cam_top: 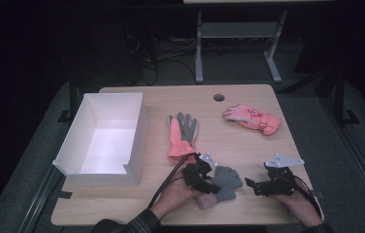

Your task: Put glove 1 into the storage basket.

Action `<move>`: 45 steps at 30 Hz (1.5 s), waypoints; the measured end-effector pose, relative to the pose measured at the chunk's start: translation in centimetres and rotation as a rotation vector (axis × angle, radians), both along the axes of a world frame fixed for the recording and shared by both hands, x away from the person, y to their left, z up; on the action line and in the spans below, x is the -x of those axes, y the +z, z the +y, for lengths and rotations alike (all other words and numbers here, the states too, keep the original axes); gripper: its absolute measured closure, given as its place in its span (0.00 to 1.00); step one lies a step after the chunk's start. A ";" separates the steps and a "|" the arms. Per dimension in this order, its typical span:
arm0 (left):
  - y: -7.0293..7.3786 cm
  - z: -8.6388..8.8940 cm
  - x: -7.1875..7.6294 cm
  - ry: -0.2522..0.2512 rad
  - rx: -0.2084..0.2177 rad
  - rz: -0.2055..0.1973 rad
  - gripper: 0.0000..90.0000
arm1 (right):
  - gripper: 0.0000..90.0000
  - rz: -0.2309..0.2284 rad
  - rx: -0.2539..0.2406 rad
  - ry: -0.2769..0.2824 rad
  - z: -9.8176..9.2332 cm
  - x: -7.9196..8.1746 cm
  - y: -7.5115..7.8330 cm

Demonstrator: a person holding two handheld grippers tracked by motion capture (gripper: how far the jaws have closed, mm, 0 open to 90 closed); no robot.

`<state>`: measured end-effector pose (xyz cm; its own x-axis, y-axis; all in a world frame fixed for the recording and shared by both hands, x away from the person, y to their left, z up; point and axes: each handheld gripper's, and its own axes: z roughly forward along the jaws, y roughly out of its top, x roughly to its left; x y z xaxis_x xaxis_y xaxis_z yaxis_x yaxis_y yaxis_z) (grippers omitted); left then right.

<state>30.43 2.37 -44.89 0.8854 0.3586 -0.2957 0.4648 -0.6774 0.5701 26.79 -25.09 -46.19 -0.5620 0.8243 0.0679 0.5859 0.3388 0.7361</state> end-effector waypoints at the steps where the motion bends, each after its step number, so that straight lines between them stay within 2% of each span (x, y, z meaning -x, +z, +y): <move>1: 0.1 0.1 0.0 0.002 0.007 0.004 0.69 | 0.06 -0.002 -0.001 -0.001 0.0 0.0 0.0; 5: 0.7 0.4 -0.1 0.007 0.024 0.003 0.69 | 0.06 -0.005 -0.009 -0.010 0.0 0.0 0.0; 12: 2.2 1.4 -0.4 0.011 0.040 -0.008 0.69 | 0.06 -0.022 0.009 -0.027 0.1 0.0 -0.2; 16: 3.2 2.2 -0.7 0.028 0.051 -0.015 0.69 | 0.06 -0.045 -0.005 -0.025 0.0 -0.1 -0.2; 19: 3.9 2.8 -1.0 0.046 0.051 -0.018 0.69 | 0.06 -0.043 -0.018 -0.031 0.0 -0.1 -0.3; 25: 6.0 4.2 -1.5 0.070 0.059 -0.041 0.69 | 0.06 -0.055 -0.023 -0.026 -0.1 -0.2 -0.6; 30: 7.9 5.5 -2.1 0.107 0.072 -0.055 0.69 | 0.06 -0.045 -0.027 -0.037 0.0 -0.2 -0.6; 35: 9.9 7.0 -2.8 0.129 0.099 -0.070 0.69 | 0.06 -0.039 -0.025 -0.040 0.0 -0.3 -0.7; 37: 10.2 7.3 -2.9 0.136 0.107 -0.071 0.69 | 0.06 -0.037 -0.025 -0.037 0.1 -0.3 -0.7; 38: 10.9 7.8 -3.1 0.142 0.117 -0.082 0.69 | 0.06 -0.041 -0.023 -0.036 0.0 -0.3 -0.7; 45: 12.9 9.9 -3.6 0.178 0.149 -0.109 0.69 | 0.06 -0.041 -0.022 -0.033 0.0 -0.3 -0.8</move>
<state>33.99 12.31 -31.98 0.8421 0.4711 -0.2626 0.4990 -0.4957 0.7108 27.12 -25.08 -46.99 -0.5376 0.8408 0.0636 0.5658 0.3037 0.7665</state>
